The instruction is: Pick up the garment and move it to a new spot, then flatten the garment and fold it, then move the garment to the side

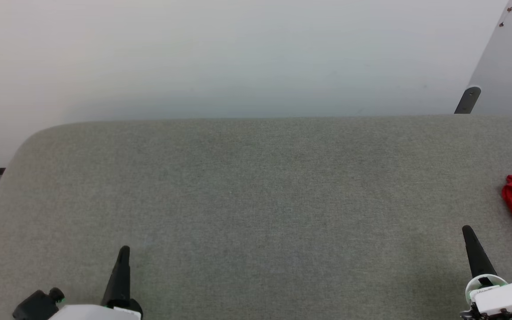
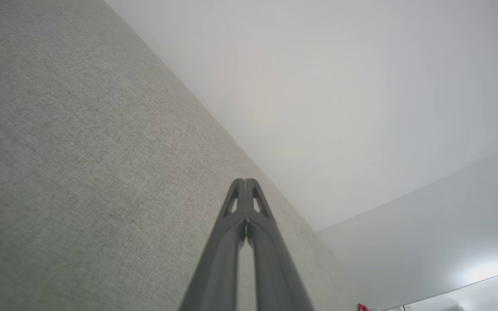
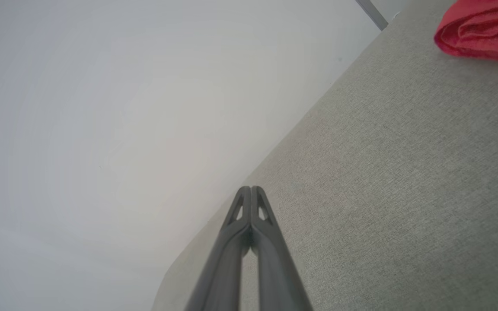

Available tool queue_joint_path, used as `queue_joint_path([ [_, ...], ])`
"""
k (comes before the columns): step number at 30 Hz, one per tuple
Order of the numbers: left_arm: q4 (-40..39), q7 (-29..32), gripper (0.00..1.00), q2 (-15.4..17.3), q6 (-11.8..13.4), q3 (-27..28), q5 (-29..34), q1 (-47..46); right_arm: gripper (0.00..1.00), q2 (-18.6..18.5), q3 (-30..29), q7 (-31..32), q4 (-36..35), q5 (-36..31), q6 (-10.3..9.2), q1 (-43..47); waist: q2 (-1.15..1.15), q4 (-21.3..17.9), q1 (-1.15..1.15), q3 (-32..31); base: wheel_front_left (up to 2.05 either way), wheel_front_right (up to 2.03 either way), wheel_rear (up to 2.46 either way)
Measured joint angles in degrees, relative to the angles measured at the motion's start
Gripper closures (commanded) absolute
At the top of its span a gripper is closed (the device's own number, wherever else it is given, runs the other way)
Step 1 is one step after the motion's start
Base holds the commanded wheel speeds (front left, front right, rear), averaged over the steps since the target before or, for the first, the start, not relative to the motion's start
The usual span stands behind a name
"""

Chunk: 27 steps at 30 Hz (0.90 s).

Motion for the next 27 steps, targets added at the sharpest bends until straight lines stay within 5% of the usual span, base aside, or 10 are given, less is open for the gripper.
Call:
queue_joint_path([
  [27,2.16,4.24,1.0,-0.75,0.0,0.79,-15.17,-3.2,1.0,1.99,-1.24,2.54,2.07,12.88,-0.02,-1.82,0.0,-0.51,0.0,0.34,0.0,0.0,0.0],
])
